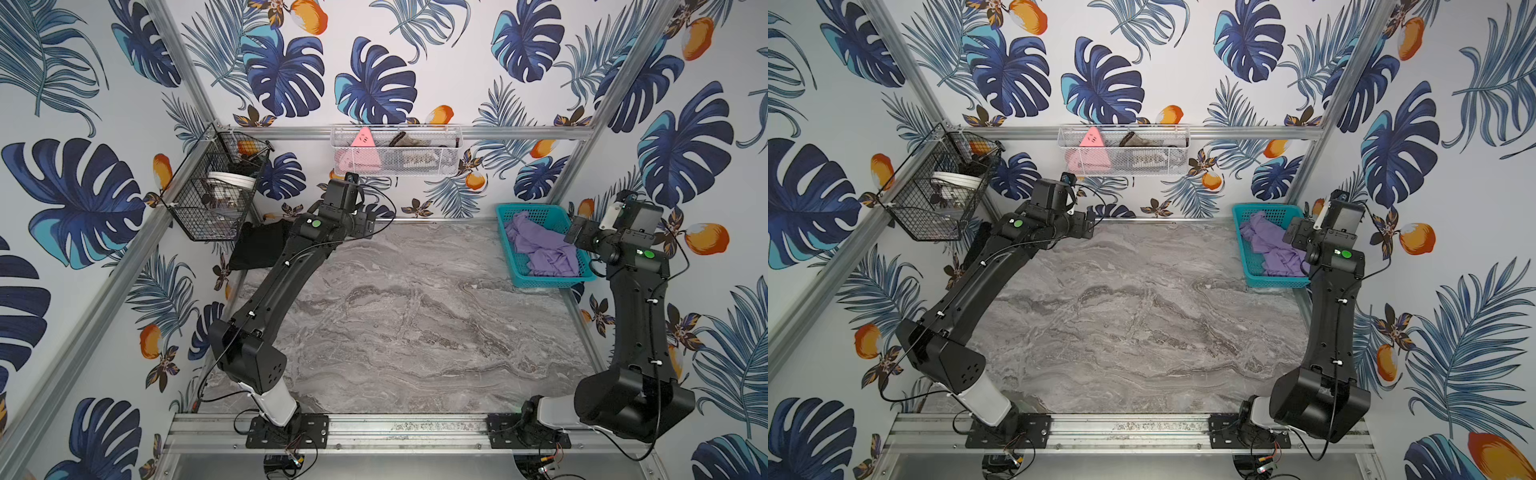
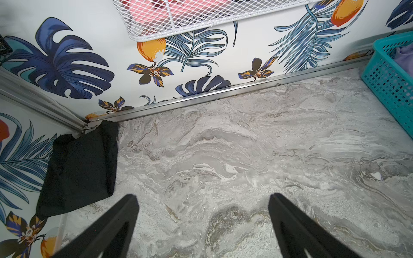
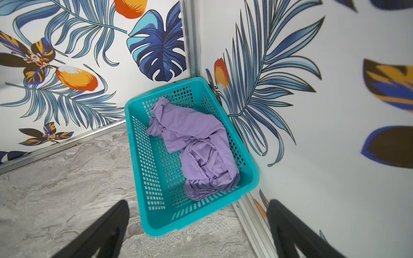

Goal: Fold and stack t-shirts
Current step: Pick up the T-shirt from the bin.

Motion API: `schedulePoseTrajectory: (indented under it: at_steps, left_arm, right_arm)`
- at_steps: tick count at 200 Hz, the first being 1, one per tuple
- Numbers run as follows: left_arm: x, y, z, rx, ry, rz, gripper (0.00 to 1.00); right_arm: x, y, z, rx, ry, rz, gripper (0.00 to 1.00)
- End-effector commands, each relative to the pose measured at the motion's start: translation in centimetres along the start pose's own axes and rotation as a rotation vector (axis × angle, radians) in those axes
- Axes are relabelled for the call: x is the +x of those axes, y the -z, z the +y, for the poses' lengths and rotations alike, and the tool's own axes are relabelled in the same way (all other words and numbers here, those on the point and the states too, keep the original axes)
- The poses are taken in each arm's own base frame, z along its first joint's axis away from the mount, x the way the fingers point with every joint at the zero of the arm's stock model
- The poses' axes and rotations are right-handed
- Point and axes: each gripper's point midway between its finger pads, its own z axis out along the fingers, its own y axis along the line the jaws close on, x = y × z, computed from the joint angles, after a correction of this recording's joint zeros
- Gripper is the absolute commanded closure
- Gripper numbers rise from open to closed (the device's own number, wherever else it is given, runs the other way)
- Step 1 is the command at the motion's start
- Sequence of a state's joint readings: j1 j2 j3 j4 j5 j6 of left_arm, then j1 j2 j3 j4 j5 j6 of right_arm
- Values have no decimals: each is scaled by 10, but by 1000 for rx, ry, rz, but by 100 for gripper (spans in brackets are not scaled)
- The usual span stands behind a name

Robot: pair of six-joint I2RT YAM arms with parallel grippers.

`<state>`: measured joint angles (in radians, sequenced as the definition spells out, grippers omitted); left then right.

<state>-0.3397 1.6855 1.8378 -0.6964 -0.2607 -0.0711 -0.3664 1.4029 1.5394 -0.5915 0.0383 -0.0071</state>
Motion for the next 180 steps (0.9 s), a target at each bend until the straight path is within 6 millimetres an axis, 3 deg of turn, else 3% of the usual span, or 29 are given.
schedulePoseTrajectory:
  at_steps: [1,47,73,88,126,146,180]
  left_arm:
    - [-3,3,3,-9,-15,-15,1]
    - [-5,0,1,-3,-9,-19,1]
    - [-4,-4,-1,-2,-8,-14,1]
    - [-2,-7,-2,1,-8,-7,1]
    - [-7,-9,-5,16,-7,-6,1]
    - [-9,-7,-8,30,-2,-9,1]
    - [7,-11,-11,48,-9,30,1]
  right_arm:
    - [-2,-5,-11,63,-74,-5,0]
    - [17,-33,-40,107,-105,48,0]
    - [11,-43,-61,166,-161,50,0]
    - [8,-50,-62,165,-196,52,0]
    - [30,-109,-28,-32,-239,191,0]
    - [31,-133,-13,-86,-225,215,0]
    - [42,-178,34,-167,-103,266,0]
